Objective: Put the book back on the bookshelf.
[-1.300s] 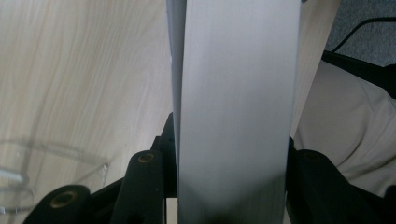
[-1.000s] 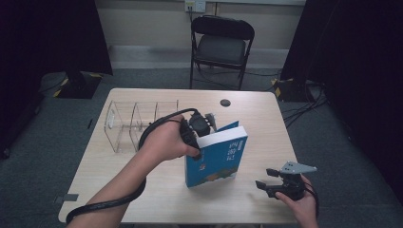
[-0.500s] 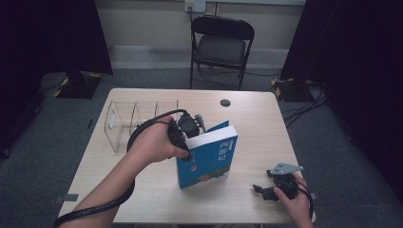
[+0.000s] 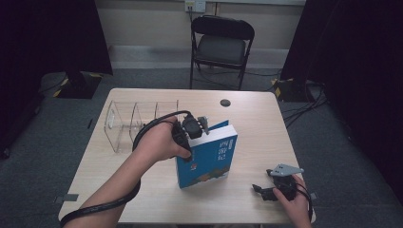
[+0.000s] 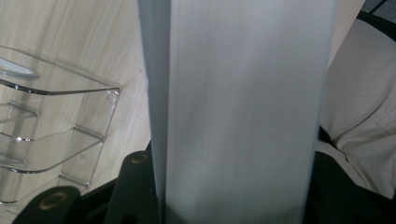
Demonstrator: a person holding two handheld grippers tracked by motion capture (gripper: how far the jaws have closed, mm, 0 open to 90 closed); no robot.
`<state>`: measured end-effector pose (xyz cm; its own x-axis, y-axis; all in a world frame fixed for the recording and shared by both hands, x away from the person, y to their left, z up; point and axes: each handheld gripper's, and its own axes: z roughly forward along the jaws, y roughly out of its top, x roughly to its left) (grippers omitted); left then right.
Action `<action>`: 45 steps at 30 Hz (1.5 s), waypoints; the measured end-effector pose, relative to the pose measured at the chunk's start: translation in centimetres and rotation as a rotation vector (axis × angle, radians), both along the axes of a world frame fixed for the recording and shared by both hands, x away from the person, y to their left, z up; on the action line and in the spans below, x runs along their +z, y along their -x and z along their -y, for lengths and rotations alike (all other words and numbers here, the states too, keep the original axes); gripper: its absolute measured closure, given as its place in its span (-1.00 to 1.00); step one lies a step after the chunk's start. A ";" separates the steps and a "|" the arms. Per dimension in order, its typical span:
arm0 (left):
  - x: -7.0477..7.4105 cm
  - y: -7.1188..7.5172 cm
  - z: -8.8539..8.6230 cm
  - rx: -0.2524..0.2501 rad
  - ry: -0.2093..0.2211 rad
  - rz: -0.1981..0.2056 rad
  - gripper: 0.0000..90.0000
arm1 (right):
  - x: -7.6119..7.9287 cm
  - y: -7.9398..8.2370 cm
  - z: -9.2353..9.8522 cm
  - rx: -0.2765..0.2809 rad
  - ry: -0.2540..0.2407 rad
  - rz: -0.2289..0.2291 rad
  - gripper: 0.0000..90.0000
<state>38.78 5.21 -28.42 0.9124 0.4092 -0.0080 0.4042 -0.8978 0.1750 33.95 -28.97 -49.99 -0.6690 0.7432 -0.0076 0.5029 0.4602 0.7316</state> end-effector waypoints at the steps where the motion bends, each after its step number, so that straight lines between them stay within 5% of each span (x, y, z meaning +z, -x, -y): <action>1: -0.2 0.0 0.1 -0.010 -0.010 -0.002 0.27 | 0.0 0.0 0.0 0.000 0.000 0.000 -0.71; 21: -1.0 -0.4 0.6 -0.008 0.015 -0.024 0.30 | 0.0 0.1 0.0 0.005 -0.001 0.003 -0.71; 30: -1.2 -0.4 1.1 -0.030 -0.020 -0.019 0.30 | 0.0 0.1 0.0 0.005 -0.001 0.003 -0.71; 45: -1.2 -0.5 1.2 0.030 -0.030 -0.039 0.32 | 0.0 0.1 -0.1 0.015 -0.006 0.001 -0.71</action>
<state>39.26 4.05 -29.65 0.8990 0.4368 -0.0312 0.4369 -0.8898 0.1319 33.87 -28.91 -50.01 -0.6802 0.7330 -0.0044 0.4949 0.4636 0.7350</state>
